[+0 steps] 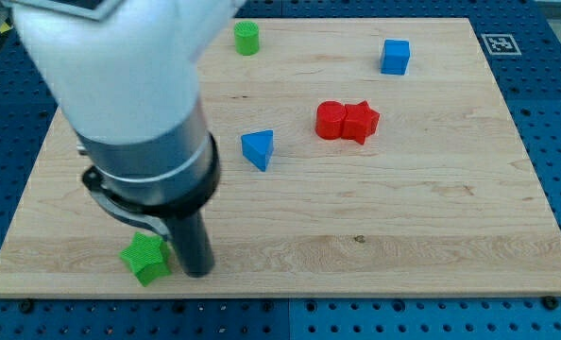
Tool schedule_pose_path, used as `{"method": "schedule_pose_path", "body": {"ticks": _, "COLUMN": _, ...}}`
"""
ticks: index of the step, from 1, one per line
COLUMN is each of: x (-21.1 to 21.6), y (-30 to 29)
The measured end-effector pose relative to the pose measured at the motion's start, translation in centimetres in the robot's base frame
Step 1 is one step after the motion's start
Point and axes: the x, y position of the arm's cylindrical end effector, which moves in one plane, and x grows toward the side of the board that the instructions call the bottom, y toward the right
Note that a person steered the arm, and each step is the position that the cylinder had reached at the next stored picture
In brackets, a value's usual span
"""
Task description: Push the green star slightly to the left
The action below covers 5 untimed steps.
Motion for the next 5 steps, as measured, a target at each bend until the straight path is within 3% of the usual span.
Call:
{"method": "schedule_pose_path", "body": {"ticks": 3, "x": 1.2, "y": 1.6}}
{"method": "schedule_pose_path", "body": {"ticks": 5, "x": -2.6, "y": -7.0}}
